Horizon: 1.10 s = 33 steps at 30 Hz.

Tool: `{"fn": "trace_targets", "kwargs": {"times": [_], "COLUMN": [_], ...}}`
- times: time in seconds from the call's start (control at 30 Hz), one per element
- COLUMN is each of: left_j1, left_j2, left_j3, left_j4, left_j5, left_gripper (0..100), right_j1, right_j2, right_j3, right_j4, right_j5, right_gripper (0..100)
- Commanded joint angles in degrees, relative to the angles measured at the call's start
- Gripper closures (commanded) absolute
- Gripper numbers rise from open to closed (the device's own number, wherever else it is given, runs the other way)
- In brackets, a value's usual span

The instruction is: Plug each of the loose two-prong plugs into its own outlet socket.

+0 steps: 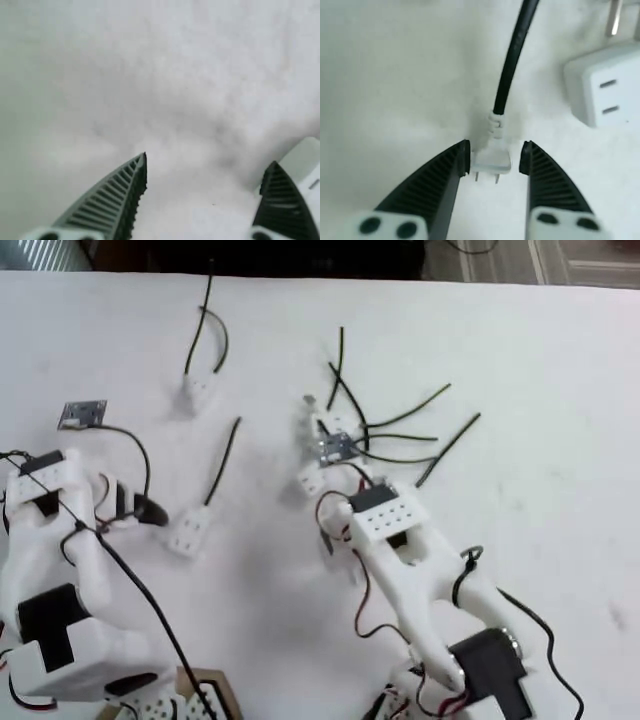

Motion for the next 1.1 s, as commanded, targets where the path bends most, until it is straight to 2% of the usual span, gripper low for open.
{"fn": "trace_targets", "kwargs": {"times": [0.0,0.13,0.4,0.6,0.7,0.87,1.07], "left_j1": [-0.1,-0.1,-0.1,-0.1,-0.1,-0.1,-0.2], "left_j2": [-2.1,-2.1,-2.1,-2.1,-2.1,-2.1,-2.1], "left_j3": [0.1,0.1,0.1,0.1,0.1,0.1,0.1], "left_j4": [-0.5,-0.5,-0.5,-0.5,-0.5,-0.5,-0.5], "left_j5": [0.2,0.2,0.2,0.2,0.2,0.2,0.2], "left_gripper": [65,65,65,65,65,65,65], "right_j1": [0.1,3.6,4.6,2.6,1.2,-0.7,0.0], "right_j2": [-5.8,-7.0,1.7,7.1,7.4,7.8,7.4], "right_j3": [-2.5,-2.1,-2.1,-2.5,-2.5,-2.5,-2.5], "right_j4": [3.0,2.7,-0.9,-2.2,-2.2,-2.2,-1.8], "right_j5": [-0.2,0.2,1.8,1.8,-0.6,-1.3,-1.3], "right_gripper": [82.9,82.9,82.9,83.0,83.0,89.6,91.7]}}
